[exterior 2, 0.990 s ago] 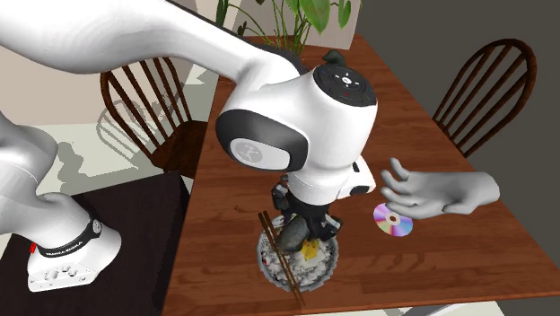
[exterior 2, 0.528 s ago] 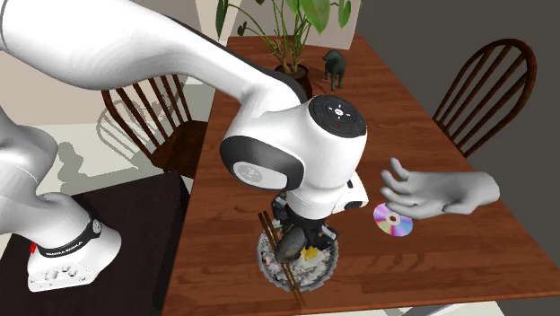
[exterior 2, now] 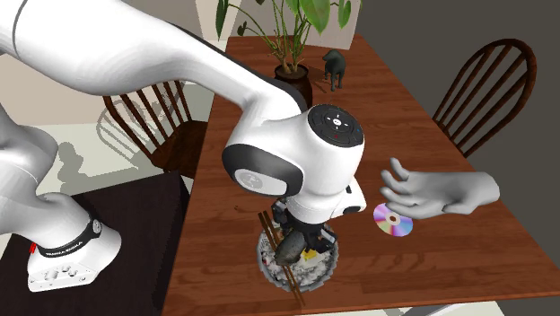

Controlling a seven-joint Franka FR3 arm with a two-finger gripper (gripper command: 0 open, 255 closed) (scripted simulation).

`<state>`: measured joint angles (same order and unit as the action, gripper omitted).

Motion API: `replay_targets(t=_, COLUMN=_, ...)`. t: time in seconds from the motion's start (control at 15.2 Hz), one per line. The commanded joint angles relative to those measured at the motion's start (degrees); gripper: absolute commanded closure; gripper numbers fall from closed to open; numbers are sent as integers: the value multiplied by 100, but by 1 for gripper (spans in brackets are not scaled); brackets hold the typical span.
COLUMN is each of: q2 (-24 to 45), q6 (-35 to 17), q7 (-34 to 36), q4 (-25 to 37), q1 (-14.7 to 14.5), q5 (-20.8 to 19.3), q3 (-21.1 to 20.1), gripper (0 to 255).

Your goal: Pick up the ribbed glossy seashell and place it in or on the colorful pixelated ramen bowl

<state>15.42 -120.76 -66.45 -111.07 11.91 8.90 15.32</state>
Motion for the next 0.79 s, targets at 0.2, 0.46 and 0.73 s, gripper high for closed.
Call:
replay_targets(t=0.2, q2=-1, q6=-1, q7=0, q4=-1, q1=0, q5=0, q3=0, gripper=0)
replay_targets(t=0.46, q2=-75, q6=172, q7=23, q4=102, q1=0, q5=-35, q3=14, gripper=0)
replay_targets(t=0.73, q2=-246, q6=664, q7=77, q4=431, q1=7, q5=-117, q3=47, gripper=0)
